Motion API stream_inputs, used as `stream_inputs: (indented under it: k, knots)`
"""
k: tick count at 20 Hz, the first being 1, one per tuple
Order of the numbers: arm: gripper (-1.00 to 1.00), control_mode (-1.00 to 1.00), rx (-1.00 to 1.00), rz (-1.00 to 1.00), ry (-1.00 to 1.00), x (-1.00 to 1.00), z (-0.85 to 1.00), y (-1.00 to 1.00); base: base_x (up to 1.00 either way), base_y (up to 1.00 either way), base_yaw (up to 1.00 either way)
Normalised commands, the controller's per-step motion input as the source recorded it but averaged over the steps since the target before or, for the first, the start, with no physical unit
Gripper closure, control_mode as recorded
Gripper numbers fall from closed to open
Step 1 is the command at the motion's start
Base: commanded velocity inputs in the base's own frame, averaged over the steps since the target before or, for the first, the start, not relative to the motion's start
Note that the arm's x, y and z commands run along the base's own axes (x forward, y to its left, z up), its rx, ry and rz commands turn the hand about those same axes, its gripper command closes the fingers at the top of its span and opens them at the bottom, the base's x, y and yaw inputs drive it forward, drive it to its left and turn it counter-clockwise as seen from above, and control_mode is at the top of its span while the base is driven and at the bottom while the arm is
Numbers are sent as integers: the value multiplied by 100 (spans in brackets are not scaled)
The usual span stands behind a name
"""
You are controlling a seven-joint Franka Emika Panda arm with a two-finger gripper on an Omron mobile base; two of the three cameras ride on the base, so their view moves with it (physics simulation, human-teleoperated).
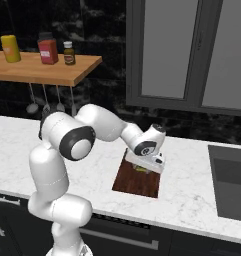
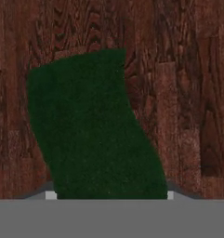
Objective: Pick up the sponge from the counter and clean the cutting board by briefly scrubbing or pressing down on the cutting board. Once finished, release the sponge.
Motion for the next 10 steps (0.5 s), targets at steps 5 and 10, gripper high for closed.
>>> stream_inputs:
  k: [5,10]
  knots:
    - [100,-100,0,0,2,-99,-32,13,0,0,0]
    - [100,-100,0,0,0,-98,-29,17,0,0,0]
